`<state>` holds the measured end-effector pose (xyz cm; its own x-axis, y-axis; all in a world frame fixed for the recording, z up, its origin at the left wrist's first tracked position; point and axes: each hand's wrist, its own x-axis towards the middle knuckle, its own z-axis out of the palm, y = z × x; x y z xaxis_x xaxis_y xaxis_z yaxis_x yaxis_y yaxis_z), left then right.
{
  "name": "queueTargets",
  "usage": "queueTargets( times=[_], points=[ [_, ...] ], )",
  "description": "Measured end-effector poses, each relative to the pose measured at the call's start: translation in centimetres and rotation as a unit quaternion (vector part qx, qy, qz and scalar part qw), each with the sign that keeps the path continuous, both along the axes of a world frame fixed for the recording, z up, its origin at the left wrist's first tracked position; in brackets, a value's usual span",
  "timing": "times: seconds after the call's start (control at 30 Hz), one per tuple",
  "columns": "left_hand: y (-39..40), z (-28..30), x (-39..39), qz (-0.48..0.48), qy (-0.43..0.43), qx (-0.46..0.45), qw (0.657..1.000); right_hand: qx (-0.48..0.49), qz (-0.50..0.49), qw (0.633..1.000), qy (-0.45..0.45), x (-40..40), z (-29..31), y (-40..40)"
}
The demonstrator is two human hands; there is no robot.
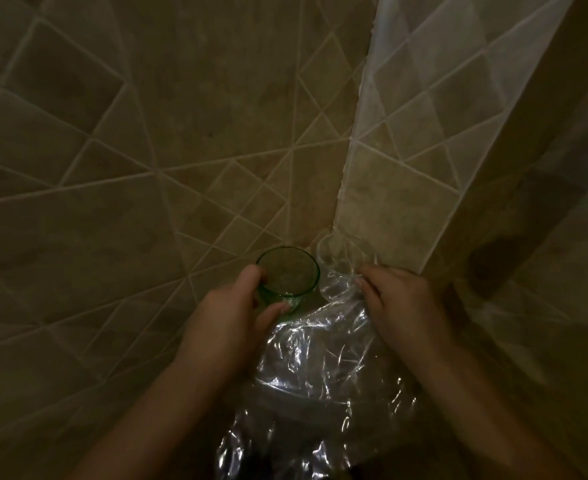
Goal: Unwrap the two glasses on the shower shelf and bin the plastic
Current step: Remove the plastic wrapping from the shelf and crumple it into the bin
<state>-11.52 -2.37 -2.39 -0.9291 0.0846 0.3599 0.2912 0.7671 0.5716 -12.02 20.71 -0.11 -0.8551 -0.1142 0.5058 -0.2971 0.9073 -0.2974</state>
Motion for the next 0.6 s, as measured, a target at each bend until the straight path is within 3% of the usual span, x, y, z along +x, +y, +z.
queueTargets(
  times=[0.2, 0.43, 0.6],
  points=[
    [0.1, 0.2, -1.8, 0.024, 0.025, -0.025, 0.999, 0.053, 0.017, 0.998, -0.002, -2.3, 0.0, -0.7],
    [-0.2, -0.2, -2.4, 0.018, 0.049, -0.061, 0.997, 0.047, 0.015, 0.999, 0.003, -3.6, 0.1, -1.0],
    [-0.1, -0.1, -2.3, 0.026, 0.045, -0.035, 0.998, 0.069, 0.015, 0.997, -0.002, -4.2, -0.1, -1.2]
  ],
)
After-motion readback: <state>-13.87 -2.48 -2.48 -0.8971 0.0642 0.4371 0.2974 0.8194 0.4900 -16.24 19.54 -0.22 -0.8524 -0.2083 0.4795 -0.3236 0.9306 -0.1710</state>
